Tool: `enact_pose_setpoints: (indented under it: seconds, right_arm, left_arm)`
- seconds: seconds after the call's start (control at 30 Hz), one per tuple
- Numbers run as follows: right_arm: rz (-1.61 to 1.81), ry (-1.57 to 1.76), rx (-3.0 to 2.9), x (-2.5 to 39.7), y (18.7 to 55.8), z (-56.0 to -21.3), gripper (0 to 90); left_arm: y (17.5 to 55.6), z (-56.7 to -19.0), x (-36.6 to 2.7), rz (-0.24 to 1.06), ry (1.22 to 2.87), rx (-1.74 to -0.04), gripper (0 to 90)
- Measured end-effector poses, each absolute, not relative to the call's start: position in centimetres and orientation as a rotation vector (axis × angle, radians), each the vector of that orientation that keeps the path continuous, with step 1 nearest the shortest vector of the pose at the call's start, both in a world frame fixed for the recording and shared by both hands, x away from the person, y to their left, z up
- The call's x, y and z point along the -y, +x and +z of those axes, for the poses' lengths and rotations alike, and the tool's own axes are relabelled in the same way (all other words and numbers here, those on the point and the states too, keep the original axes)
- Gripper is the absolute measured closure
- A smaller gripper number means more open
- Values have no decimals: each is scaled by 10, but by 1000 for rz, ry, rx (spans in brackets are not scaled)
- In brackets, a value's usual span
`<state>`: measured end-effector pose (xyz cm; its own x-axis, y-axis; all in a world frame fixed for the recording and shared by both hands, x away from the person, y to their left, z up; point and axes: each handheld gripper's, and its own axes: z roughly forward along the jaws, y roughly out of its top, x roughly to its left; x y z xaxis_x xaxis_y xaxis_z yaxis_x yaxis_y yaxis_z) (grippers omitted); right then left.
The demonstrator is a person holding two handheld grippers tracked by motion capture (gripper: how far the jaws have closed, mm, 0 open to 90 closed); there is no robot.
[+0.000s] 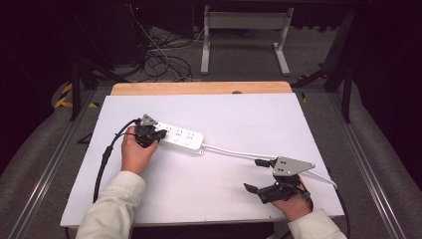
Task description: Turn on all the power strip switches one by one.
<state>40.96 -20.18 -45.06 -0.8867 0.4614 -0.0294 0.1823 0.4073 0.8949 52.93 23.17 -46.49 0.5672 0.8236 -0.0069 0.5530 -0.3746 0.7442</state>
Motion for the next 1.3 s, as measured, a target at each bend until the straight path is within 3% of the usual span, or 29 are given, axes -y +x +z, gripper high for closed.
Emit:
enact_pose_setpoints:
  seconds: [0.83, 1.3]
  right_arm:
    - [1473, 562, -2395, 202, 410, -451, 143]
    - [1473, 563, -2395, 202, 410, -450, 142]
  left_arm:
    - [530, -462, -232, 477, 2079, -1130, 900]
    - [518, -447, -224, 475, 2009, -1022, 900]
